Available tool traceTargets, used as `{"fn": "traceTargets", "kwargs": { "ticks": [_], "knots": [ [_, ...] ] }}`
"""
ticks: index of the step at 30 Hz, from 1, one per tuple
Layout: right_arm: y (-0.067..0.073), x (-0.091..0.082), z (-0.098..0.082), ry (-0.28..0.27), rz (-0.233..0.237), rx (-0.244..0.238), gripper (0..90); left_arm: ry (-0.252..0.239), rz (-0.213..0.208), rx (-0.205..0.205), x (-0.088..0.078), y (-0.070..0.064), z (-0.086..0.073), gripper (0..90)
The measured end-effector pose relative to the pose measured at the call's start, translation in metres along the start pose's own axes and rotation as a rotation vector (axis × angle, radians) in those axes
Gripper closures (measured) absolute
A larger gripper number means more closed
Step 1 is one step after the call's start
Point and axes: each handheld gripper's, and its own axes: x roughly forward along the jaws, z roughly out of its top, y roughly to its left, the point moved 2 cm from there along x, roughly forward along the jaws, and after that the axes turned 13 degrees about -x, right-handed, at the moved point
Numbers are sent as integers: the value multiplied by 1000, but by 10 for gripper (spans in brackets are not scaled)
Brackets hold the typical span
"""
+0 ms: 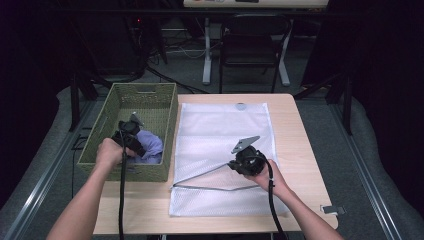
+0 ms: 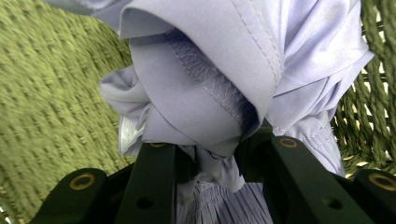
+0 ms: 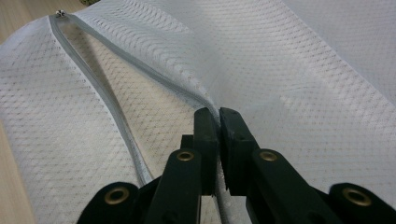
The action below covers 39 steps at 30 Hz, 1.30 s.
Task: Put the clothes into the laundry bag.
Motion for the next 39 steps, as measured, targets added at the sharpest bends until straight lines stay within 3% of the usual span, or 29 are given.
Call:
{"fn": "traceTargets", "kwargs": {
  "ticks": [13,16,39],
  "knots": [
    [-2,0,-1,8,-4,4,851,-104,-1,16,-27,8,-4,727],
    [-2,0,-1,9,-6,4,848,-108,8,31,-33,10,-5,728],
    [-2,-2,0,8,-17,-9,861,-200,4,30,-83,17,-7,729]
  ]
}}
